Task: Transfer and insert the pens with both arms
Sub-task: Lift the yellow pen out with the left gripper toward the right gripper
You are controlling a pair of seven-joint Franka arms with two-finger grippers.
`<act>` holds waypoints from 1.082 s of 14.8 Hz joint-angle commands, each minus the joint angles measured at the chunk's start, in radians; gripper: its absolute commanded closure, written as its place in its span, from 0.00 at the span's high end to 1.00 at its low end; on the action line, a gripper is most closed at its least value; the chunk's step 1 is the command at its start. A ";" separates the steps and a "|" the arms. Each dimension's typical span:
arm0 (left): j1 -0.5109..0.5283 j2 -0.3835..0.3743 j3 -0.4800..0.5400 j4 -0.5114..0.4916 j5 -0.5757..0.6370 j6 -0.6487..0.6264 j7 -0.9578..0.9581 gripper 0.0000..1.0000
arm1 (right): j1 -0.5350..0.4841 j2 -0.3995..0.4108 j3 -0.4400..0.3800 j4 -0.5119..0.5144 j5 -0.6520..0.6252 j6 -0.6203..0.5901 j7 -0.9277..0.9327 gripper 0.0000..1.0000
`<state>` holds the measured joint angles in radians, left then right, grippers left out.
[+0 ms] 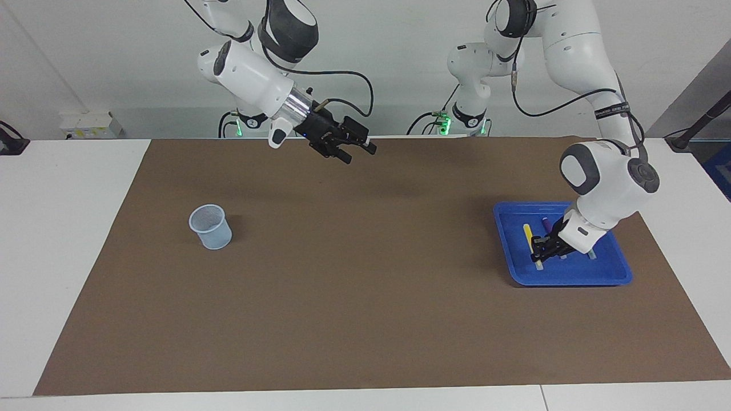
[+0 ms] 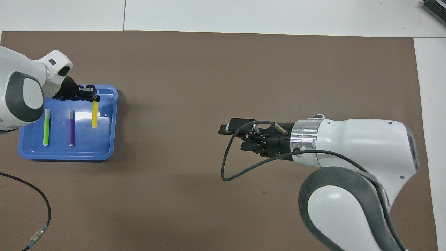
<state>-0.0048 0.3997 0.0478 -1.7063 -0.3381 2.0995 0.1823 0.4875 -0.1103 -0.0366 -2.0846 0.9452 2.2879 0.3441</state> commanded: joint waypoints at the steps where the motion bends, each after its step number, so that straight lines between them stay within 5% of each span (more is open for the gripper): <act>1: 0.019 -0.010 0.006 0.019 -0.108 -0.030 -0.052 0.00 | -0.001 -0.005 0.000 -0.008 0.030 0.005 0.018 1.00; 7: 0.029 -0.038 0.007 0.019 -0.274 0.016 -0.286 0.00 | -0.001 -0.005 0.000 -0.006 0.032 0.008 0.019 1.00; 16: -0.024 -0.091 0.003 0.010 -0.165 0.085 -0.942 0.00 | -0.001 -0.005 0.000 -0.005 0.032 0.015 0.024 1.00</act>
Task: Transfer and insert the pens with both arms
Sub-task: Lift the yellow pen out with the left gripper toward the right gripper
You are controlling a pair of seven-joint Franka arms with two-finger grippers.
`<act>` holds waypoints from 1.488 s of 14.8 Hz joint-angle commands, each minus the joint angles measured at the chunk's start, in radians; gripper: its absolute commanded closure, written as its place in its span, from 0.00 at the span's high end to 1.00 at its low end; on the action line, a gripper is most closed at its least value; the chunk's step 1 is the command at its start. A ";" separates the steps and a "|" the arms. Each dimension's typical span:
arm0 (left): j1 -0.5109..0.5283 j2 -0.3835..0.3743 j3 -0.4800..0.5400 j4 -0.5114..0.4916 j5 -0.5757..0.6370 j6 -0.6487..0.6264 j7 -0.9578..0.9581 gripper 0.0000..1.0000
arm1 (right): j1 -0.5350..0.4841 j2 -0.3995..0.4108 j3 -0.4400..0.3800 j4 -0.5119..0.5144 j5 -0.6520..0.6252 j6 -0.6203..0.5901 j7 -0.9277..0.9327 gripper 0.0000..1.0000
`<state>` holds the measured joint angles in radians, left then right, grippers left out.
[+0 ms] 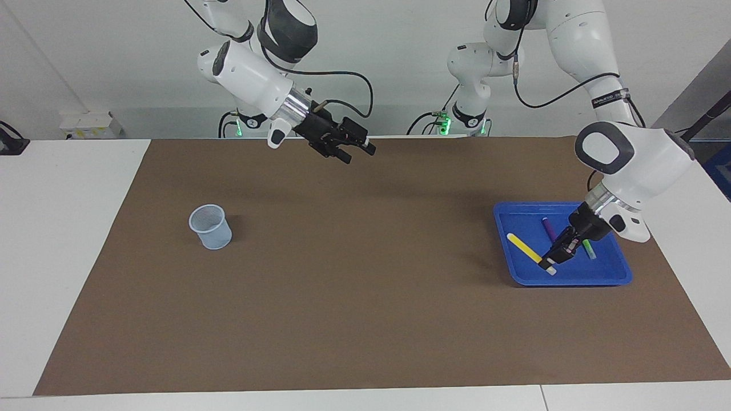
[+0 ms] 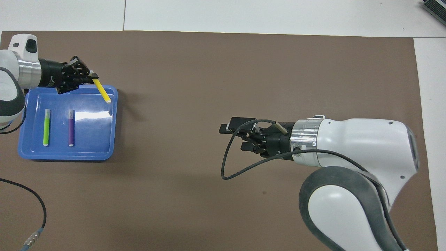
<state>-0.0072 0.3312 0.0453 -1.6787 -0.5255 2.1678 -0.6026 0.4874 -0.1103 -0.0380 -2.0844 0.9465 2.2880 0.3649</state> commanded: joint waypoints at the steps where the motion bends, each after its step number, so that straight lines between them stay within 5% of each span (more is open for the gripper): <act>1: -0.031 -0.027 0.002 -0.026 0.016 0.024 -0.214 0.00 | -0.001 -0.005 0.001 -0.005 0.031 0.014 0.003 0.99; 22: -0.272 -0.112 -0.015 -0.177 -0.548 0.176 -0.307 0.00 | -0.006 0.003 0.000 -0.003 0.032 0.038 0.012 0.98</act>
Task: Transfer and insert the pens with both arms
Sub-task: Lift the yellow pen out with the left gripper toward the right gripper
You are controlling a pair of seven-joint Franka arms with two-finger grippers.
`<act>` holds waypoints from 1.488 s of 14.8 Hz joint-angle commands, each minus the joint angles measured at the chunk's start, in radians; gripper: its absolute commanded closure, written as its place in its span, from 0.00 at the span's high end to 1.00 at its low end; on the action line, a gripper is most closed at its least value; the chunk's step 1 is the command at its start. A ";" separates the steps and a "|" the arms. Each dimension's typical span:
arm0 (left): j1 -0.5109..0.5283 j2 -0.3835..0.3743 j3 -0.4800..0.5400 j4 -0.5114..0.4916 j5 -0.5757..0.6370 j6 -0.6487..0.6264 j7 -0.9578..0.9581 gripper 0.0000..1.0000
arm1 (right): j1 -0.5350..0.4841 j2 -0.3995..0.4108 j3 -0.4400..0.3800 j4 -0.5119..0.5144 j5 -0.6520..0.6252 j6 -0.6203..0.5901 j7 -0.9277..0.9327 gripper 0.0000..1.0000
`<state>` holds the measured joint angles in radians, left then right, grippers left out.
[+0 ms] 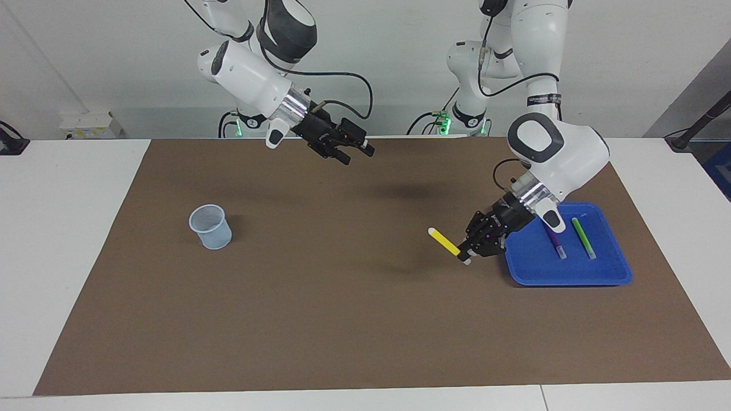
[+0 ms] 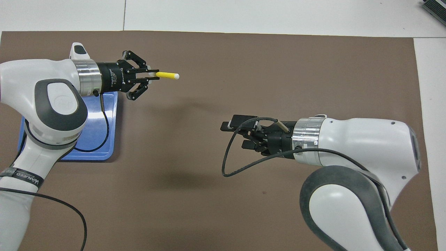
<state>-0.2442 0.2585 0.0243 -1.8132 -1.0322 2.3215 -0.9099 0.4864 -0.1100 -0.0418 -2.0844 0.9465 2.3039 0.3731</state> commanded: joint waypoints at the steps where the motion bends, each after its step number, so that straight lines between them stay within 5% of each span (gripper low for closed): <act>1: -0.047 -0.044 0.003 -0.044 -0.052 0.024 0.002 0.00 | -0.005 0.003 0.005 -0.003 0.032 0.022 0.004 0.98; 9: -0.099 -0.090 0.003 -0.117 -0.215 0.044 0.140 0.00 | -0.006 0.006 0.003 0.001 0.032 0.026 0.015 0.99; 17: -0.151 -0.107 0.005 -0.161 -0.239 0.102 0.149 0.00 | 0.009 0.096 0.006 0.092 0.029 0.098 0.015 0.99; 22: -0.178 -0.113 0.005 -0.176 -0.253 0.127 0.157 0.00 | 0.029 0.225 0.008 0.202 0.031 0.153 0.016 0.96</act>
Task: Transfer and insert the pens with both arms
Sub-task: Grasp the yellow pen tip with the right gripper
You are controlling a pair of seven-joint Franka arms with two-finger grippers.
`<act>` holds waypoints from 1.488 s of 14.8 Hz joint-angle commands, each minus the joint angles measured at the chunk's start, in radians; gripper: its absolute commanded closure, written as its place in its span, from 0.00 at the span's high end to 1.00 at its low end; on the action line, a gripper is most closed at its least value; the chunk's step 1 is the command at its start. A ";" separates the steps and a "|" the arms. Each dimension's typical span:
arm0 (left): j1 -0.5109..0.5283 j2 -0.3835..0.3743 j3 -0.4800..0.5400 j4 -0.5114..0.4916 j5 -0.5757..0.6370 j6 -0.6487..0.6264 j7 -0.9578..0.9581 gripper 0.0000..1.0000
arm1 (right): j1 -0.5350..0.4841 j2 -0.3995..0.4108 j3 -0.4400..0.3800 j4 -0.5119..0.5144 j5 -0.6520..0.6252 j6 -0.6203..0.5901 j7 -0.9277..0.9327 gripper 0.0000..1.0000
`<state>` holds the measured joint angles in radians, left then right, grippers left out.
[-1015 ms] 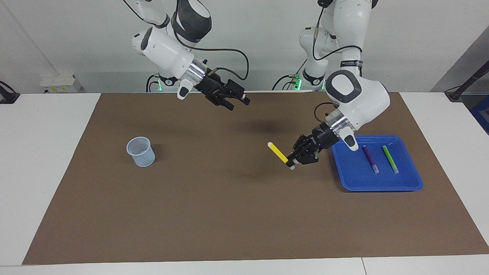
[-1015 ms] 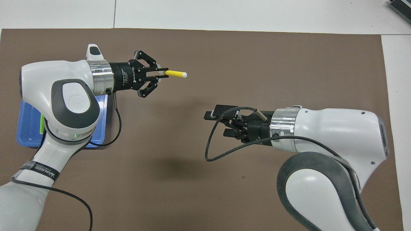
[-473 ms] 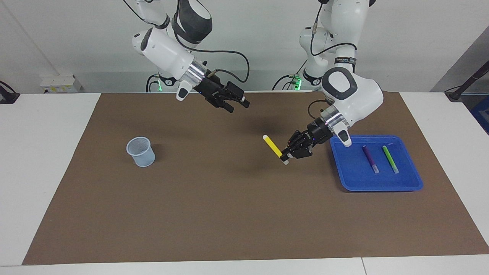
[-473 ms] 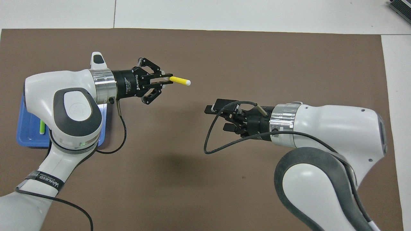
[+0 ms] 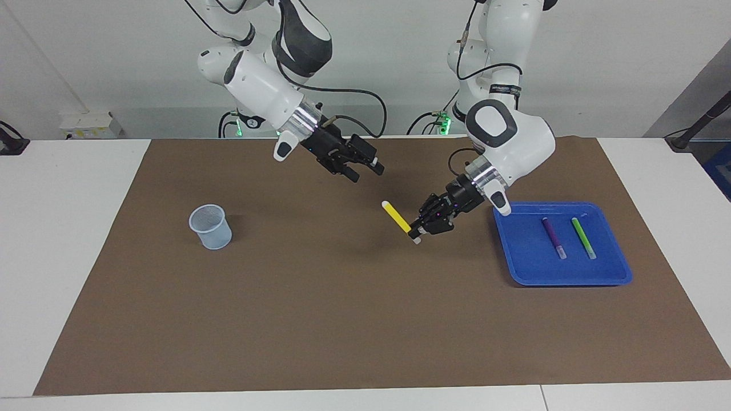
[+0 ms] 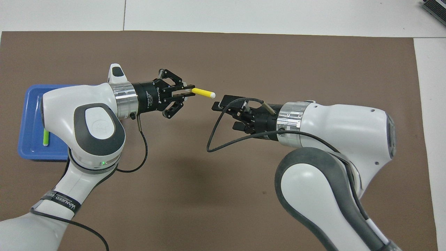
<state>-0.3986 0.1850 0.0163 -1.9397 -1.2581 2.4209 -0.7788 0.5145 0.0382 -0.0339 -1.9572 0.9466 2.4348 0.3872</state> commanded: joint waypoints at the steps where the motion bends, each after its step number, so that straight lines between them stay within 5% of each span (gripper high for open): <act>1: -0.029 -0.039 0.013 -0.054 -0.032 0.032 0.026 0.00 | -0.001 0.089 0.000 0.087 0.031 0.033 0.001 0.95; 11: -0.031 -0.044 0.013 -0.056 -0.034 0.035 0.026 0.00 | 0.019 0.183 0.005 0.161 0.041 0.119 -0.036 0.91; 19: -0.031 -0.045 0.013 -0.056 -0.034 0.033 0.026 0.00 | 0.025 0.187 0.005 0.159 0.041 0.121 -0.037 0.71; 22: -0.031 -0.045 0.013 -0.056 -0.034 0.035 0.026 0.00 | 0.025 0.187 0.005 0.159 0.041 0.121 -0.039 0.55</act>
<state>-0.4124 0.1712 0.0172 -1.9577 -1.2650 2.4378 -0.7767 0.5435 0.2140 -0.0327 -1.8120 0.9488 2.5431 0.3773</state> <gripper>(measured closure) 0.837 0.326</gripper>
